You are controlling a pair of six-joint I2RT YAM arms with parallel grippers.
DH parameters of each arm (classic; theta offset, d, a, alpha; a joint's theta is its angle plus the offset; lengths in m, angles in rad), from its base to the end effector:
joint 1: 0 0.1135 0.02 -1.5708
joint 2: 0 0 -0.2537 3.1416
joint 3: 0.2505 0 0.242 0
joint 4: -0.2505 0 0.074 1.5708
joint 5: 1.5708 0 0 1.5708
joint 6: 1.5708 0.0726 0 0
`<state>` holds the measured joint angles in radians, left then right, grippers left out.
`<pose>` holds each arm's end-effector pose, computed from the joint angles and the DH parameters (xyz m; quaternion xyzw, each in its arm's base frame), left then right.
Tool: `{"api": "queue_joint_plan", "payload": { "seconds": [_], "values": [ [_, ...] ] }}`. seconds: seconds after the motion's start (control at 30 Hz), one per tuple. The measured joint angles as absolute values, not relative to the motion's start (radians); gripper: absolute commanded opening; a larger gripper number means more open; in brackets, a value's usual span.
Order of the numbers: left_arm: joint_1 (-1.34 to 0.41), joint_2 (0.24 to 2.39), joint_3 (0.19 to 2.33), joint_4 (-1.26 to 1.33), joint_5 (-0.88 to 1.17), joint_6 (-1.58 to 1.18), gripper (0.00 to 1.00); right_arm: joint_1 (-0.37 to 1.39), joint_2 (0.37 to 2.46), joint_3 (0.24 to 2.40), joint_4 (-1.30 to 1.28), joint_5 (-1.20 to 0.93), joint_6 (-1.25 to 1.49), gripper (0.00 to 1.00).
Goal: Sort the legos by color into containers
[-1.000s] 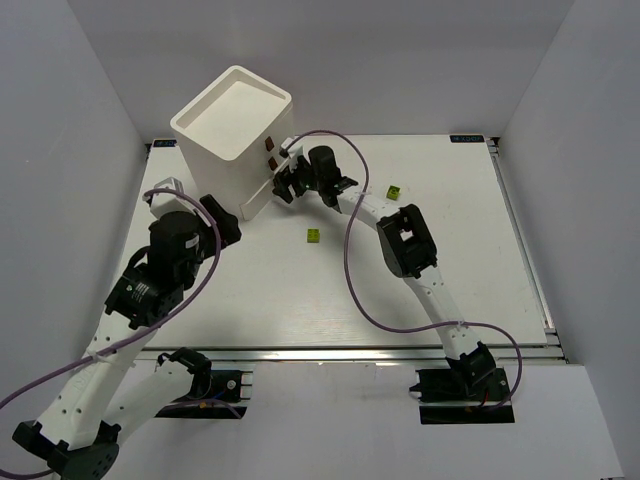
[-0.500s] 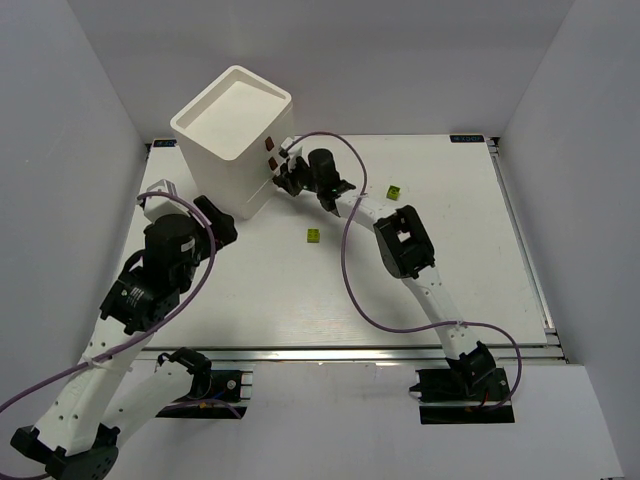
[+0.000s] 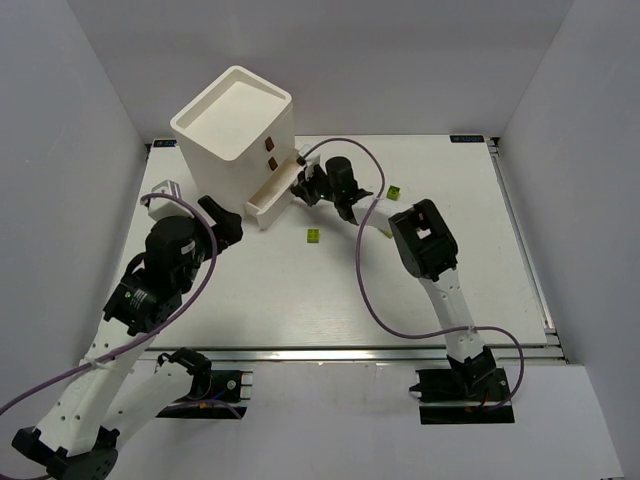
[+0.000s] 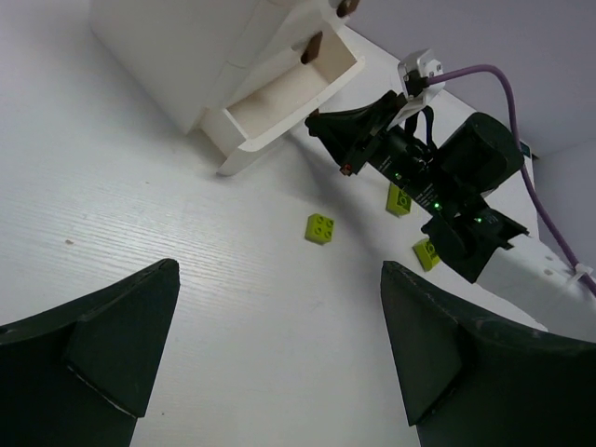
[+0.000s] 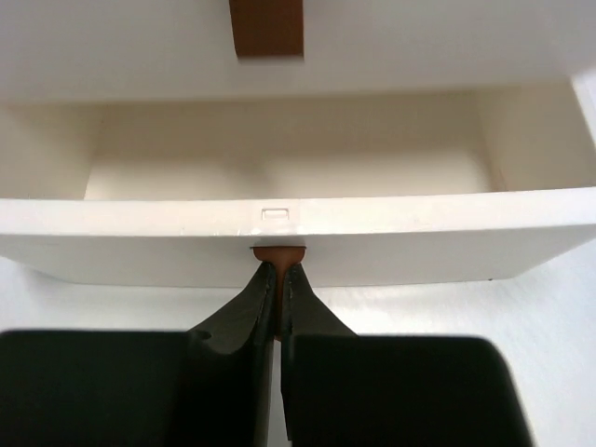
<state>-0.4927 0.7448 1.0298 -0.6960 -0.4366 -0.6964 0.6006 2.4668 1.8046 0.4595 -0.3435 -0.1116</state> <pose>0.1641 -0.0532 0.3531 -0.2011 0.8004 -0.1496 0.5446 0.4641 0.3476 0.1465 -0.3674 0.6781 0.2792 0.5721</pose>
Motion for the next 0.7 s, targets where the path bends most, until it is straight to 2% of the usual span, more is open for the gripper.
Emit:
{"api": "queue_joint_plan", "payload": {
  "seconds": [0.3, 0.33, 0.43, 0.53, 0.7],
  "values": [
    [-0.493, 0.847, 0.944, -0.552, -0.27, -0.669, 0.98, 0.559, 2.224, 1.476, 0.429, -0.369, -0.116, 0.0],
    [-0.493, 0.865, 0.942, -0.537, -0.252, -0.663, 0.98, 0.558, 2.205, 1.452, 0.427, -0.369, -0.119, 0.07],
    [-0.493, 0.923, 0.941, -0.487, -0.196, -0.635, 0.97, 0.556, 2.178, 1.42, 0.406, -0.395, -0.124, 0.59],
    [-0.496, 0.999, 0.948, -0.445, -0.131, -0.599, 0.93, 0.551, 2.168, 1.425, 0.383, -0.455, -0.128, 0.64],
    [-0.503, 1.221, 1.01, -0.401, 0.018, -0.522, 0.75, 0.524, 2.127, 1.451, 0.321, -0.52, -0.11, 0.61]
  ]
}}
